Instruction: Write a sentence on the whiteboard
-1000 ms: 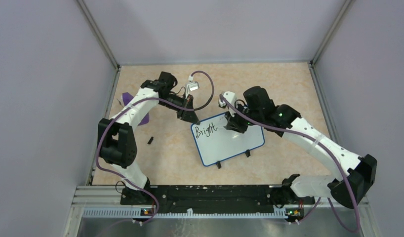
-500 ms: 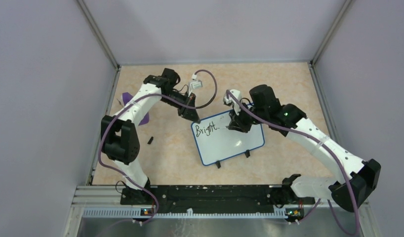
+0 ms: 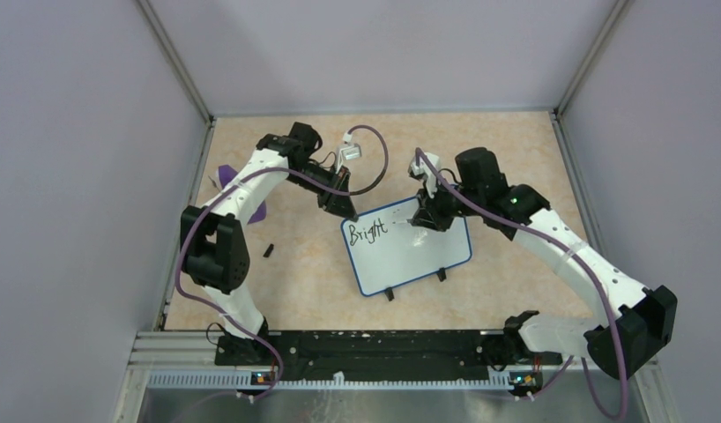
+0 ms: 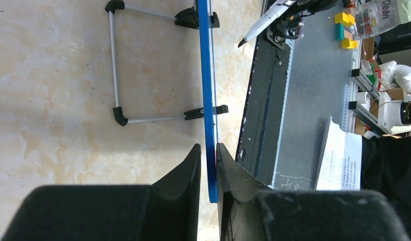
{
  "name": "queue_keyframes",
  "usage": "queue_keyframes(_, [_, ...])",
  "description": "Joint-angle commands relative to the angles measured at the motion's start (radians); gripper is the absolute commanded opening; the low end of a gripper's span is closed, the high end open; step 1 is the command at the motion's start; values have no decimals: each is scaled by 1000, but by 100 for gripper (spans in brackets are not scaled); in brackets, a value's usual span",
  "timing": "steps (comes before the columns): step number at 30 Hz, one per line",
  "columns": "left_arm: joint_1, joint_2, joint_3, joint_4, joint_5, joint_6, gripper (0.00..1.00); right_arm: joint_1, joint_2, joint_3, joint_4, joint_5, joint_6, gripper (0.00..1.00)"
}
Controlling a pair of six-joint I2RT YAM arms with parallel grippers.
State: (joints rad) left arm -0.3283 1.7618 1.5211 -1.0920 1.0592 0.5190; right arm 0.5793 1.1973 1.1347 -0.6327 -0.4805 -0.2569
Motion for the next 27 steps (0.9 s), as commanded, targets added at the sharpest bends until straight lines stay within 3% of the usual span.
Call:
queue_keyframes(1, [-3, -19, 8, 13, 38, 14, 18, -6, -25, -1, 54, 13, 11, 0])
queue_keyframes(10, [-3, -24, -4, 24, 34, 6, 1, -6, -17, 4, 75, 75, 23, 0])
queue_keyframes(27, [-3, -30, -14, 28, 40, 11, 0, -4, 37, 31, 95, 126, 25, 0])
